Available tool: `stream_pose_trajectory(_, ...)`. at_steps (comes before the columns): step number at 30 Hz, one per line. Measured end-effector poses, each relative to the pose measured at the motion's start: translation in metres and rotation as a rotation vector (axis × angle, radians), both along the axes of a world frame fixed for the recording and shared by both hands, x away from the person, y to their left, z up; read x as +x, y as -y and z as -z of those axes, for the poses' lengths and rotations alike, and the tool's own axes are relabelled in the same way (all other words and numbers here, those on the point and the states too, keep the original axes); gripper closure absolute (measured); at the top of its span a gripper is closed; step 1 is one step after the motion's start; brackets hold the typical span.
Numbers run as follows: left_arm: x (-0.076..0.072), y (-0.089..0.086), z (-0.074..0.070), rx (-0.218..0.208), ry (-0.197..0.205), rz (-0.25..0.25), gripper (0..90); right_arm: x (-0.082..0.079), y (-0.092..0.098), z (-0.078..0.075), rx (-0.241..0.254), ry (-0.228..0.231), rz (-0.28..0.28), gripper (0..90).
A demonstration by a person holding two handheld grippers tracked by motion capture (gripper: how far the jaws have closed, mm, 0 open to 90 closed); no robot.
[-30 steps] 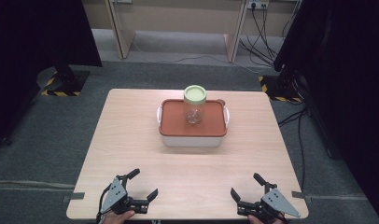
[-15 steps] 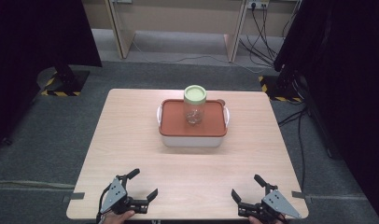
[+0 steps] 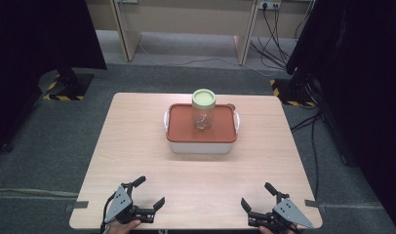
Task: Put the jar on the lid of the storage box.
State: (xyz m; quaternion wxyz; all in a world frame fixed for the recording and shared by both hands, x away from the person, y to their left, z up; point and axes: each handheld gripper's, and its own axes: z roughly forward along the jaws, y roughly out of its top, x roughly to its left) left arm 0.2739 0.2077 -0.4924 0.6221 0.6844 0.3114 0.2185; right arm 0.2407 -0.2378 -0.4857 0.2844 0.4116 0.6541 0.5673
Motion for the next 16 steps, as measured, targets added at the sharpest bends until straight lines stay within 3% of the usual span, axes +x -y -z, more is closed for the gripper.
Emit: stream_pose_trajectory(16,0.0004,0.0003,0.0,-0.001,0.0,0.001,0.1,0.0011,0.0003,0.0015,0.003,-0.007,0.001,0.5)
